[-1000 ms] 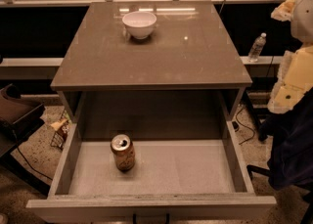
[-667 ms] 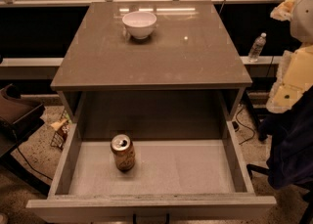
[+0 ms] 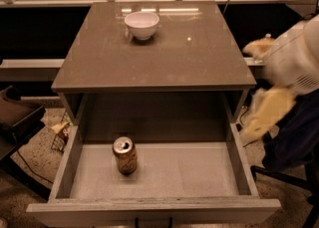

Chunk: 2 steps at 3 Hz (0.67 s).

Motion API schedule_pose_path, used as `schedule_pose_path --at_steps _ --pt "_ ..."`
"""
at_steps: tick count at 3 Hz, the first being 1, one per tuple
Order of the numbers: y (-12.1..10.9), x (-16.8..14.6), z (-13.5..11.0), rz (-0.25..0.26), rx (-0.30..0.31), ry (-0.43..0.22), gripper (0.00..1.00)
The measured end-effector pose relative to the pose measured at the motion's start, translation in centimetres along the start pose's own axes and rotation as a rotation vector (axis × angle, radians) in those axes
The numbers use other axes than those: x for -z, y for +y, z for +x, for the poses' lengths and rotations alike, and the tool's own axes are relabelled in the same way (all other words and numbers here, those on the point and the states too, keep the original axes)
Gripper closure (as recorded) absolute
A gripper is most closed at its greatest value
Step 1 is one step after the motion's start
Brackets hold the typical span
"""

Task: Pick orange can from top drawer and place on counter

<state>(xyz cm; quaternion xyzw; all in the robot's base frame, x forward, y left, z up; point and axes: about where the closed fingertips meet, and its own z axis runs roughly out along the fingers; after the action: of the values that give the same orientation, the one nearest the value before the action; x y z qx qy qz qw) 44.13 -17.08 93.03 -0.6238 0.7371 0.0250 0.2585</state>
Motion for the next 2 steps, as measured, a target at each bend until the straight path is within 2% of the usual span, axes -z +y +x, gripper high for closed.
schedule_pose_path --at_steps 1,2 --pt "0.6 -5.9 -2.4 -0.021 0.036 -0.210 0.00" --pt "1.1 -10.2 -5.9 0.008 0.046 -0.438 0.00"
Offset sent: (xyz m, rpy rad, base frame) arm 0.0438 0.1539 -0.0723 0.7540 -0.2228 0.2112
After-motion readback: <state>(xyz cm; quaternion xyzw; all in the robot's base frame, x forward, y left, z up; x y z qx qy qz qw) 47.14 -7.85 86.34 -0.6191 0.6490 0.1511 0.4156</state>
